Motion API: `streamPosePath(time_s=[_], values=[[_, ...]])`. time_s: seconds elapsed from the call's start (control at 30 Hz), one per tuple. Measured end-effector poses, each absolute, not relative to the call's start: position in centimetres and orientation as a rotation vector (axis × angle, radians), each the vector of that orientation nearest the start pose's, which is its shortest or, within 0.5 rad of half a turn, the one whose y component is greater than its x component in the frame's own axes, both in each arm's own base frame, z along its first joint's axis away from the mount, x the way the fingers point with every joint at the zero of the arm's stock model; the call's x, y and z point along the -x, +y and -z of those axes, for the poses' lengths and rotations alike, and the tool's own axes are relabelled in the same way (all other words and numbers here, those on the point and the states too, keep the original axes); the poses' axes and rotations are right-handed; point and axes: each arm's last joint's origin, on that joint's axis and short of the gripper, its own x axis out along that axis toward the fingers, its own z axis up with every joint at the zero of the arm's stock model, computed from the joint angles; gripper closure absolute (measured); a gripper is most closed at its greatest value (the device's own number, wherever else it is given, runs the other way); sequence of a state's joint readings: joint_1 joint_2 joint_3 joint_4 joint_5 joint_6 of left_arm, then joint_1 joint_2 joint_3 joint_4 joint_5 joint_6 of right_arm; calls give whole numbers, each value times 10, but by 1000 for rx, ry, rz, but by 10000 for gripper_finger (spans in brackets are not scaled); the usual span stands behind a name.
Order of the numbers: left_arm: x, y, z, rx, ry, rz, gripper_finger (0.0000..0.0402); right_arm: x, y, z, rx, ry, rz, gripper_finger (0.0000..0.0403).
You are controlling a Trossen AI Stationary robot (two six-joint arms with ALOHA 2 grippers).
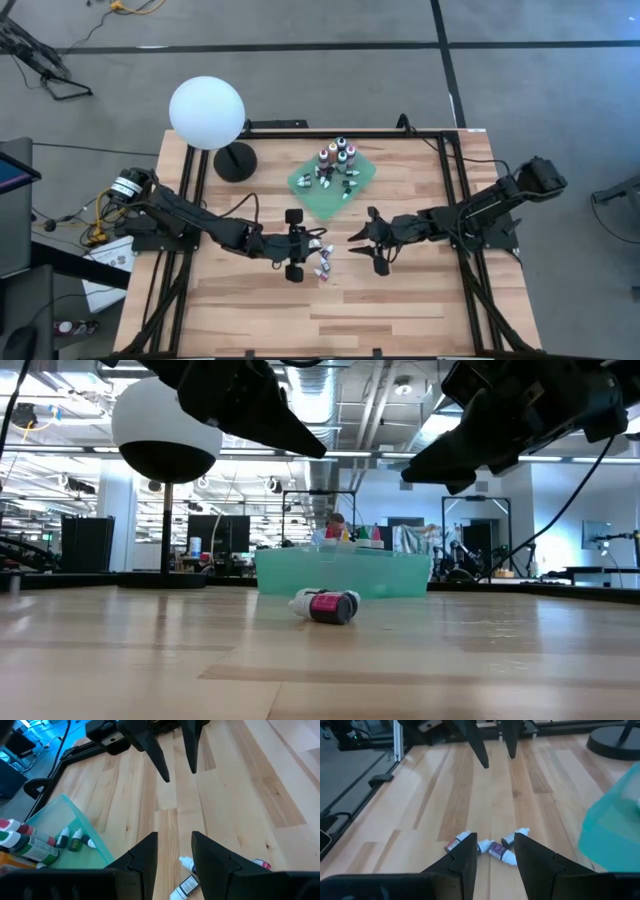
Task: Pick & Place food coloring
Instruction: Put the purple food coloring bottle into the green bin
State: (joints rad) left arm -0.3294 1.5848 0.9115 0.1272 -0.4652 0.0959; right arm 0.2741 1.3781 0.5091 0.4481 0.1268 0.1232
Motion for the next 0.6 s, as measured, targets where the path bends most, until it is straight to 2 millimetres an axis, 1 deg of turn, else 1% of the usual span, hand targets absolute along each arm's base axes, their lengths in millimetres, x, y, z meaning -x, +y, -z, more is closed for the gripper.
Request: streamPosePath(time_s=[0.47, 0.6], values=[[-319, -95, -213, -317, 515, -100, 288, -253, 67, -175, -38, 416, -119, 282], [-319, -96, -212, -276, 519, -90, 288, -253, 67, -176, -39, 413, -119, 282]])
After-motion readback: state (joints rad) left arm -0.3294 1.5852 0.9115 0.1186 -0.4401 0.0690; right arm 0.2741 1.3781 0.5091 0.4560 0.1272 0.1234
